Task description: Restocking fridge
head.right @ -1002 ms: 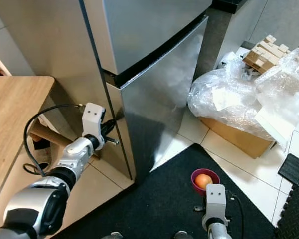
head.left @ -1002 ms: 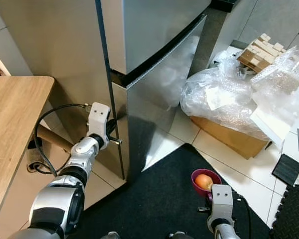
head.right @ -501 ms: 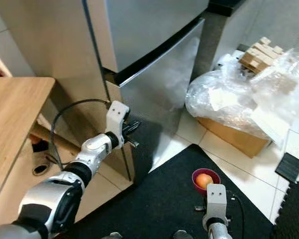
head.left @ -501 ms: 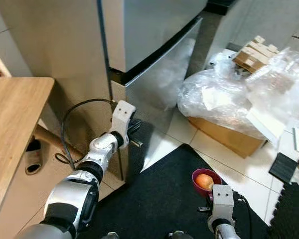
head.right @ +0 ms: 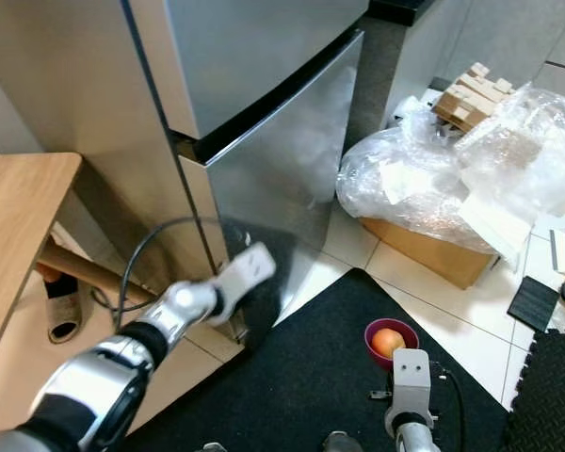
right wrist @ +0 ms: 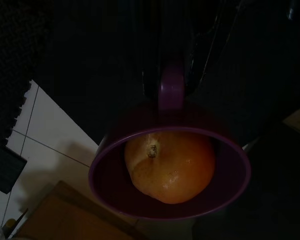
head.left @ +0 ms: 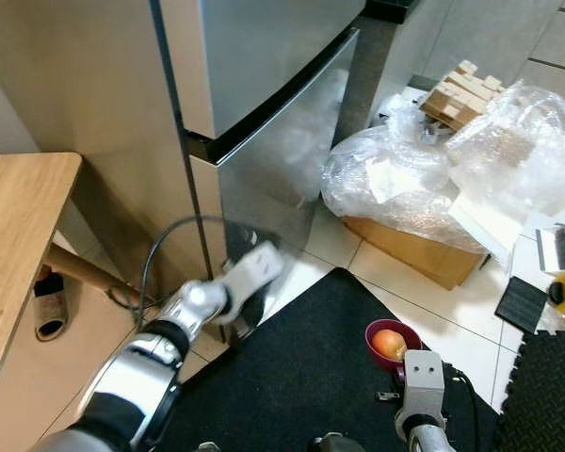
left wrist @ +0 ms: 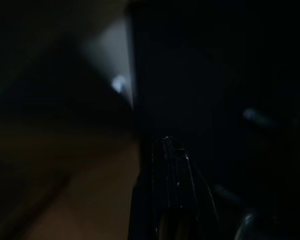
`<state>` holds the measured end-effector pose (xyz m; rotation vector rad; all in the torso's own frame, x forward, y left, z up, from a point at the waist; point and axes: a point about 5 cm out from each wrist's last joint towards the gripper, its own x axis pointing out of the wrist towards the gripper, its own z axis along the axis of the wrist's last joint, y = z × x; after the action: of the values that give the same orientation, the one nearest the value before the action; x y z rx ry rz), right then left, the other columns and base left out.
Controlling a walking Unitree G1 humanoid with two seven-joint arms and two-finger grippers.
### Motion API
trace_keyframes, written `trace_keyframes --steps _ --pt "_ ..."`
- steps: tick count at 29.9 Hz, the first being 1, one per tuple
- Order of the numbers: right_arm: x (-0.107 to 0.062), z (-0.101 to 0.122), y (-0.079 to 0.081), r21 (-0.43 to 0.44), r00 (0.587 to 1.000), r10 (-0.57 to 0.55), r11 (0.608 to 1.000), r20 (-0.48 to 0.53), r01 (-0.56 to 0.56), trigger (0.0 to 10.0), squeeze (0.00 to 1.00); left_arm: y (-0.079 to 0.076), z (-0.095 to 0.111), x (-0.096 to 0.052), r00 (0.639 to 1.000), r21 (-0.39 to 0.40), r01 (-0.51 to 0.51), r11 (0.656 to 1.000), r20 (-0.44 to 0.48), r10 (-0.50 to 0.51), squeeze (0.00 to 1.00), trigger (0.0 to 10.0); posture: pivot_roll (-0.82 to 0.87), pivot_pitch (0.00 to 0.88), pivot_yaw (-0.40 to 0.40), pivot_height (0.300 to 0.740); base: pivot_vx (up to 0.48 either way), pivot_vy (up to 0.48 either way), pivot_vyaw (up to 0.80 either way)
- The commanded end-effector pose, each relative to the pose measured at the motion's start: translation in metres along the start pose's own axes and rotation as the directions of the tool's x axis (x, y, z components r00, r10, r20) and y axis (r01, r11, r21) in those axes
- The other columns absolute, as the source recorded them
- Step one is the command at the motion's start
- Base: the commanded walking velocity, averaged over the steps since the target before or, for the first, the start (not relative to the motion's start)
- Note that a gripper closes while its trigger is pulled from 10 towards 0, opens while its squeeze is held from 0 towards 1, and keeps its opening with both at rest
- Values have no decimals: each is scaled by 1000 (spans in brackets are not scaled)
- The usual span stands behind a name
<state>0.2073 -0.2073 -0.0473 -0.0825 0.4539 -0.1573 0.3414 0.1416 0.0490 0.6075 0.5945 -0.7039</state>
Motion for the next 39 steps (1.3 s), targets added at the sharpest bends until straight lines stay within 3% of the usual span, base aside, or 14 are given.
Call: trace_keyframes --steps 1,4,7,12,13,15,16,21,26,30,37,39 --pt "-1 1 -2 10 1000 -12 1000 14 12 10000 0 27 -3 -11 979 -156 -197 968 15 202 0 10000 -115 170 -13 731 0 0 0" --pt "0 1 -2 9 1000 -10 1000 15 9 10000 0 40 -5 -19 959 -219 -268 938 27 281 0 10000 -114 169 -14 731 0 0 0" --pt "1 3 -1 6 1000 -5 1000 19 5 10000 0 53 -2 -28 947 -300 -265 917 98 306 0 10000 -113 167 -20 731 0 0 0" --pt "3 5 -1 3 1000 -2 1000 22 2 10000 0 62 -1 -35 941 -246 -273 930 134 312 0 10000 -112 165 -22 731 0 0 0" --pt "3 6 -2 3 1000 -2 1000 24 2 10000 0 66 4 -38 927 -298 -271 915 173 331 0 10000 -113 164 -20 731 0 0 0" --pt "3 6 -2 3 1000 -2 1000 24 2 10000 0 66 4 -38 927 -298 -271 915 173 331 0 10000 -113 164 -20 731 0 0 0" --pt "3 6 -2 4 1000 -3 1000 24 3 10000 0 69 9 -40 913 -353 -265 897 207 351 0 10000 -114 163 -20 731 0 0 0" --pt "2 5 -3 7 1000 -11 1000 26 11 10000 0 81 20 -48 871 -452 -244 858 288 399 0 10000 -123 166 -8 731 0 0 0" --pt "1 4 -5 10 1000 -18 1000 24 18 10000 0 86 23 -52 853 -488 -228 842 316 414 0 10000 -124 166 -5 731 0 0 0" --pt "0 2 -6 11 1000 -21 1000 21 21 10000 0 88 27 -54 828 -562 -143 815 383 409 0 10000 -126 166 -7 731 0 0 0" --pt "0 3 -5 11 1000 -20 1000 23 19 10000 0 84 30 -52 824 -551 -118 826 411 391 0 10000 -129 167 -10 731 0 0 0" --pt "1 4 -4 11 1000 -18 1000 25 18 10000 0 84 33 -52 807 -558 -114 822 430 404 0 10000 -129 168 -13 731 0 0 0"
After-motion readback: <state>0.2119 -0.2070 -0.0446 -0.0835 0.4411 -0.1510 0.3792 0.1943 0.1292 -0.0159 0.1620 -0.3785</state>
